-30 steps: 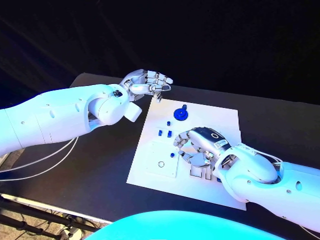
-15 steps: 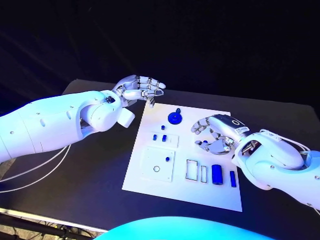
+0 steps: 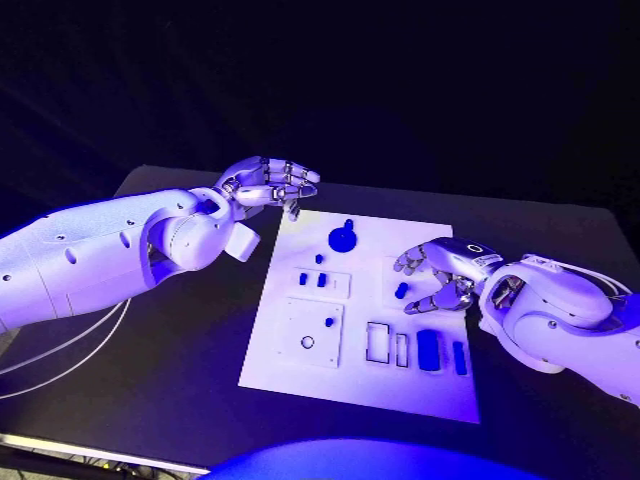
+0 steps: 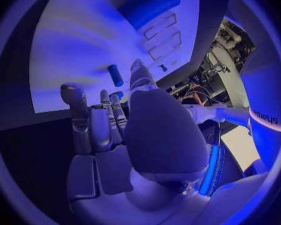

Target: Assemble the parts on the task board

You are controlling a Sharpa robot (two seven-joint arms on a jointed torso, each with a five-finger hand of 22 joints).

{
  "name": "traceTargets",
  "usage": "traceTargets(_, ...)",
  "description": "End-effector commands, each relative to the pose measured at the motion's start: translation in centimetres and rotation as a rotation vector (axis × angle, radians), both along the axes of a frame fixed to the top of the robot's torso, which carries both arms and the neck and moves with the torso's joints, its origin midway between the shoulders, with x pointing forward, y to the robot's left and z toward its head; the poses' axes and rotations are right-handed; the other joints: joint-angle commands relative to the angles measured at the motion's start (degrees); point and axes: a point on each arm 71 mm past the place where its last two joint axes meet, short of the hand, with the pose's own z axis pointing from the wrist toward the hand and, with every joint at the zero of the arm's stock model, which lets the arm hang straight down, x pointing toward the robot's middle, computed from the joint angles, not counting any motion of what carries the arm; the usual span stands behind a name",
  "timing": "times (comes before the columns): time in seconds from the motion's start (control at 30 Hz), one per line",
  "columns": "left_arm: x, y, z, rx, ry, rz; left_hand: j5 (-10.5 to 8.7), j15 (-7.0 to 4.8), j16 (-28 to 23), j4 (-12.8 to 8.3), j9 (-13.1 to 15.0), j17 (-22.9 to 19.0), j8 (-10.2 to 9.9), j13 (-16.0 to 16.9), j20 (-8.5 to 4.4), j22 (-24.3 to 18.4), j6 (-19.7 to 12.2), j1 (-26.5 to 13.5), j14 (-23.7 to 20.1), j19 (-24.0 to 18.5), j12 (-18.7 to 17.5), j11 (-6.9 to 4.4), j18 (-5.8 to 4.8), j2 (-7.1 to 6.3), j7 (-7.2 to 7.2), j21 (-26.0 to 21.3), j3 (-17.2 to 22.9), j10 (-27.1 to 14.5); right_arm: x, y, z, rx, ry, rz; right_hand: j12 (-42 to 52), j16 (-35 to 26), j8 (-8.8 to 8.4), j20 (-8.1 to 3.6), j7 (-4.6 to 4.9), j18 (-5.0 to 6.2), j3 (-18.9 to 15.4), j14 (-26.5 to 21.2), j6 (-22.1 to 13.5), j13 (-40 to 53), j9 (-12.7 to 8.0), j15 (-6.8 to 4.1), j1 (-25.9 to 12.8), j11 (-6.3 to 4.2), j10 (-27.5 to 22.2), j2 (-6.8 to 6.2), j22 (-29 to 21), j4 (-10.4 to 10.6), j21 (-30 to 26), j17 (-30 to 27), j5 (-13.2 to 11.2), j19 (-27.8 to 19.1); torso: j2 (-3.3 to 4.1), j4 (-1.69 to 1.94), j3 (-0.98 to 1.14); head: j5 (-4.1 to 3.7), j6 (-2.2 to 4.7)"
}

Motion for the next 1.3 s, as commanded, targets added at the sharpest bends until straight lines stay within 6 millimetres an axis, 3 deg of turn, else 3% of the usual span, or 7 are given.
traceTargets(0.03, -0.1, -0.2, 0.1, -0.005, -0.002, -0.019, 0.24, 0.26, 0.26, -0.49, -0.08, -0.05, 0.37, -0.06, 0.26, 0.09, -0.4, -0.53, -0.11, -0.21, 0.38, 0.13, 0.95, -0.13, 1.88, 0.39, 0.01, -0.32, 0.0, 0.1, -0.5, -0.062, 0.042, 0.013, 1.14, 0.12, 0.12, -0.05, 0.75, 0.74, 0.06, -0.05, 0.75, 0.15, 0.25, -0.27, -0.39, -0.49, 0.36, 0.95, 0.54, -0.07, 0.9, 0.31, 0.04, 0.68, 0.01, 0.06, 0.02, -0.06, -0.12)
traceTargets(0.37, 0.0, -0.2, 0.0, -0.005, -0.001, -0.019, 0.23, 0.31, 0.36, -0.45, -0.13, 0.0, 0.52, -0.12, 0.31, 0.1, -0.59, -0.68, -0.09, -0.26, 0.5, 0.17, 0.94, -0.1, 1.91, 0.41, 0.0, -0.49, 0.3, 0.8, -0.3, -0.019, 0.021, 0.011, 4.5, 1.3, 1.1, -1.56, 2.31, -0.3, 5.59, 2.28, 4.51, -0.12, 0.56, -1.9, 1.77, -2.22, 5.12, 6.01, 3.58, -0.44, 6.86, 2.89, -0.72, 4.69, -0.02, 0.04, -0.06, 0.0, -0.13)
traceTargets(0.5, 0.0, -0.2, 0.0, -0.004, 0.0, -0.019, 0.23, 0.33, 0.37, -0.4, -0.13, -0.03, 0.56, -0.13, 0.32, 0.09, -0.61, -0.75, -0.1, -0.27, 0.52, 0.18, 0.94, -0.07, 1.92, 0.41, -0.01, -0.51, 0.4, 0.8, -0.4, -0.015, 0.017, 0.007, 3.41, 1.46, 1.1, -2.0, 2.39, -0.63, 11.57, 2.69, 7.64, -0.56, -0.01, -2.27, 3.51, -2.48, 9.06, 7.17, 4.62, -0.3, 8.33, 3.47, -0.55, 5.61, -0.02, 0.05, -0.05, -0.02, -0.13)
traceTargets(0.57, 0.0, -0.2, 0.0, -0.004, 0.0, -0.019, 0.23, 0.33, 0.37, -0.4, -0.13, -0.03, 0.56, -0.13, 0.32, 0.09, -0.61, -0.75, -0.1, -0.27, 0.52, 0.18, 0.94, -0.07, 1.92, 0.41, -0.01, -0.51, 0.4, 0.9, -0.4, -0.012, 0.015, 0.008, 2.77, 1.5, 0.94, -2.01, 2.4, -0.66, 13.09, 2.74, 8.15, -0.56, -0.22, -2.29, 3.35, -2.49, 9.8, 6.82, 4.77, -0.29, 8.45, 3.56, -0.54, 5.67, -0.02, 0.06, -0.05, -0.04, -0.14)
traceTargets(0.67, 0.0, -0.2, 0.0, -0.004, 0.0, -0.019, 0.23, 0.34, 0.39, -0.33, -0.14, -0.01, 0.61, -0.14, 0.34, 0.09, -0.63, -0.83, -0.08, -0.28, 0.55, 0.19, 0.94, -0.01, 1.93, 0.4, 0.0, -0.54, 0.4, 1.0, -0.5, -0.014, 0.014, 0.011, 0.09, 1.7, 0.52, -2.18, 2.21, -0.78, 20.73, 2.91, 10.37, -0.51, -0.84, -2.5, 2.55, -2.72, 12.61, 4.49, 5.58, -0.44, 9.18, 4.0, -0.56, 6.03, 0.0, 0.04, -0.01, 0.01, -0.15)
traceTargets(0.87, 0.0, -0.2, 0.0, -0.004, 0.001, -0.02, 0.23, 0.34, 0.39, -0.33, -0.14, -0.01, 0.61, -0.14, 0.34, 0.09, -0.63, -0.83, -0.08, -0.28, 0.55, 0.19, 0.94, -0.01, 1.93, 0.4, 0.0, -0.54, 0.6, 1.0, -0.7, -0.036, 0.013, 0.01, -2.45, 1.82, 0.48, -2.29, 2.18, -0.88, 29.49, 2.96, 11.72, -0.43, -0.92, -2.48, 1.0, -2.83, 14.55, 1.24, 6.32, -0.77, 9.49, 4.24, -0.74, 6.14, -0.02, 0.02, -0.01, -0.02, -0.15)
traceTargets(1.3, 0.0, -0.3, 0.0, -0.004, 0.0, -0.019, 0.24, 0.35, 0.48, -0.31, -0.15, 0.15, 0.65, -0.16, 0.35, 0.08, -0.66, -0.86, 0.0, -0.29, 0.59, 0.19, 0.94, 0.03, 1.93, 0.4, 0.02, -0.57, 0.4, 1.4, -1.0, -0.052, 0.017, 0.024, -3.44, 1.83, 1.53, -2.36, 2.12, -0.82, 34.05, 2.92, 13.33, -0.31, -0.27, -2.59, 0.32, -2.91, 15.75, -0.41, 6.69, -2.03, 9.35, 4.28, -0.9, 6.05, -0.03, 0.03, -0.02, -0.13, -0.31)
